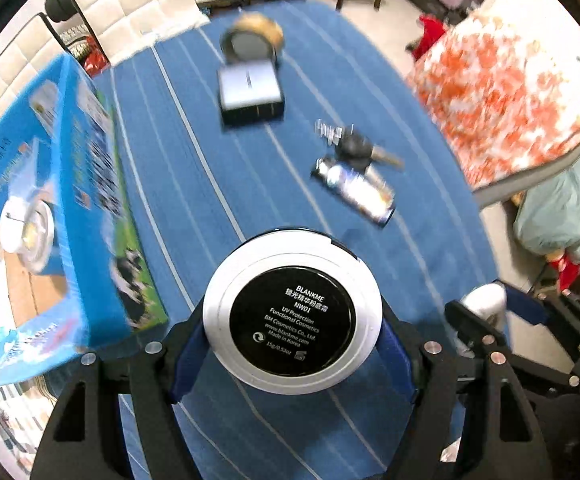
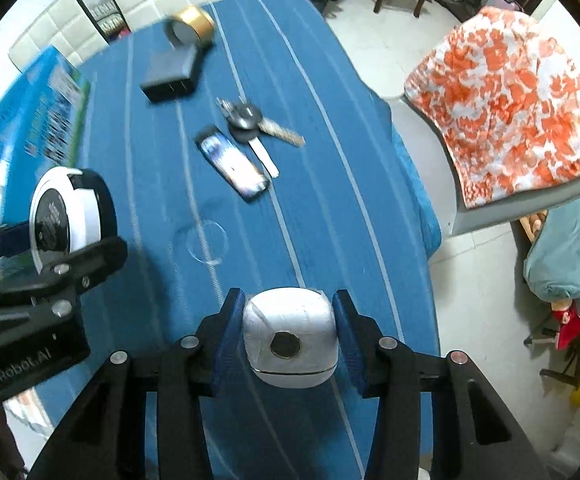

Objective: Organize rigid objects
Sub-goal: 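Lower the black case and white earbud case into the blue carton and release both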

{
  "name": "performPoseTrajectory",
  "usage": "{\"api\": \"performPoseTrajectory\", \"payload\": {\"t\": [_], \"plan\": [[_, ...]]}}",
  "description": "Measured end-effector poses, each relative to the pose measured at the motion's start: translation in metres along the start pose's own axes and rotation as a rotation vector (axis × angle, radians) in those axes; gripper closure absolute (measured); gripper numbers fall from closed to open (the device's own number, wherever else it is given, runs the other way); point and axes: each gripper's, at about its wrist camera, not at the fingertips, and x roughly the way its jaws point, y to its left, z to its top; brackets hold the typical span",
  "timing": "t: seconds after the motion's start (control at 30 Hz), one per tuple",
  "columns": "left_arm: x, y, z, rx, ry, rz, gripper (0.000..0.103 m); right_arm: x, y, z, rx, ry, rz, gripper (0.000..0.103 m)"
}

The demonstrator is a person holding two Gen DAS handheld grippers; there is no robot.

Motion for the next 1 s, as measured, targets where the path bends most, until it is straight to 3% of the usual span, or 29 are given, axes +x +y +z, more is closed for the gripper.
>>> {"api": "performPoseTrajectory", "payload": {"t": [0.27, 0.5, 0.7, 0.87, 1.0], "plan": [[-0.097, 0.074, 0.016, -0.130, -0.182, -0.096, 0.030, -0.074, 0.034, 0.024, -0.037, -0.101, 0.111, 0.056], [-0.150, 0.185, -0.001, -0.304, -0.268, -0.028, 0.030, -0.117, 0.140, 0.048, -0.171, -0.173, 0.251, 0.056], [-0.128, 0.292, -0.026, -0.485, -0.217, 0.041, 0.030, -0.086, 0.262, 0.057, -0.271, -0.128, 0.358, 0.056], [-0.080, 0.352, -0.025, -0.558, -0.132, 0.026, 0.030, -0.032, 0.339, 0.062, -0.296, -0.053, 0.369, 0.056], [-0.039, 0.383, -0.017, -0.574, -0.050, -0.020, 0.030, 0.006, 0.374, 0.070, -0.289, -0.005, 0.341, 0.056]]}}
